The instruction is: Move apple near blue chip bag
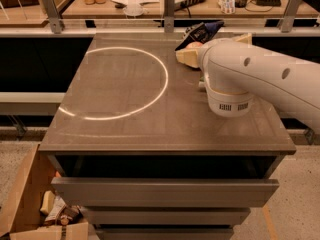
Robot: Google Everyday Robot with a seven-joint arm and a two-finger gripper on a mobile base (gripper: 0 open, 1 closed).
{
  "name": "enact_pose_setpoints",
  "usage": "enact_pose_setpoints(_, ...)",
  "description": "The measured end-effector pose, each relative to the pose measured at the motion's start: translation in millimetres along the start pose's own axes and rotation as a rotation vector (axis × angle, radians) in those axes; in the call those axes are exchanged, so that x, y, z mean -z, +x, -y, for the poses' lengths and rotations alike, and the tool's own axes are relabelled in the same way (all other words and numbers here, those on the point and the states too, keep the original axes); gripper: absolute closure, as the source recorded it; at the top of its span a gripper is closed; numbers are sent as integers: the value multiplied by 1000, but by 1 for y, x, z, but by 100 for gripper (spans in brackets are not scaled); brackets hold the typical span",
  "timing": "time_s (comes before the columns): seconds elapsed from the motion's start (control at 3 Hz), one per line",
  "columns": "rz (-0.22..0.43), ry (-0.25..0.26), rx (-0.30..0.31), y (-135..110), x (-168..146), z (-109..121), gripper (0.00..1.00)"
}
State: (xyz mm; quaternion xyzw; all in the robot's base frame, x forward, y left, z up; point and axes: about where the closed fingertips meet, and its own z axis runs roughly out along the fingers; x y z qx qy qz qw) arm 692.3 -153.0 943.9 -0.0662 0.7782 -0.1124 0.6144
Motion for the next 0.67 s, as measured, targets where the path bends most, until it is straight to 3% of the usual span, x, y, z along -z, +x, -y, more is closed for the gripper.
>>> enact_pose_setpoints(0.33, -28, 36, 10, -6, 37, 16, 0)
enact_pose_setpoints(0.67, -84, 76, 25, -10, 50, 23, 0)
